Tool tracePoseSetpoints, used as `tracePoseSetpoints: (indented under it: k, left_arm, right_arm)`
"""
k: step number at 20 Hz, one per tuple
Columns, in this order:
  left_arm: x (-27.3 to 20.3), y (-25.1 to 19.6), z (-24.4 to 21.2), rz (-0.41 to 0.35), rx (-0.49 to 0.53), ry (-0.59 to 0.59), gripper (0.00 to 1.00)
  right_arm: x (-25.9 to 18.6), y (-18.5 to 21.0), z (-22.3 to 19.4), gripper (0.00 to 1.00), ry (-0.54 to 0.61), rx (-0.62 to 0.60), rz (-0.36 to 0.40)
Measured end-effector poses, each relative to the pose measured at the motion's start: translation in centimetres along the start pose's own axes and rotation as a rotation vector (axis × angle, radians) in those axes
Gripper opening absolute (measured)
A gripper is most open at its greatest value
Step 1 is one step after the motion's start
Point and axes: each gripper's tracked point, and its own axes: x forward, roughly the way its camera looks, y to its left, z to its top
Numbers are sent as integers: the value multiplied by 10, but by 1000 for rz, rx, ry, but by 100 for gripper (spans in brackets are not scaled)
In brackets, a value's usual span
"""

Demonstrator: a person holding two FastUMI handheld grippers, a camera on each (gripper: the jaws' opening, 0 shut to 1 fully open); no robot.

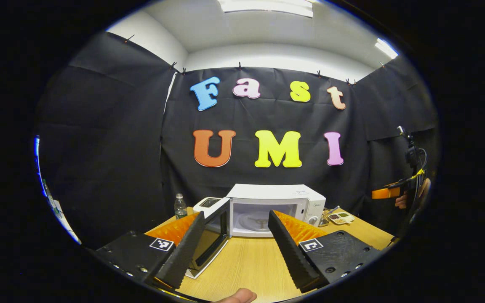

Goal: Open the microwave oven with the left hand, put the food in, and close the microwave oven.

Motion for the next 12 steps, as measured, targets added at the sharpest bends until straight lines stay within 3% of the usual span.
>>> tracePoseSetpoints:
  k: [2,3,5,7,9,10,12]
  left_arm:
    - [11,-10,14,-1,29,-27,92]
    - [17,-15,18,1,34,-29,92]
    - [28,-31,19,-17,45,-21,92]
    - [37,-40,22,-17,52,-13,92]
    - [47,-50,23,-24,49,-9,92]
    - [52,-55,23,-30,45,-5,92]
    - [59,-62,19,-37,42,5,92]
  right_arm:
    - [26,-3,-18,91,74,3,35]
    - [38,-2,-29,100,115,10,61]
    - [59,3,-53,100,218,46,149]
    - [75,13,-78,96,315,90,243]
    - [91,11,-94,93,385,124,290]
    - [96,10,-102,80,412,139,307]
    - [108,11,-111,77,442,178,350]
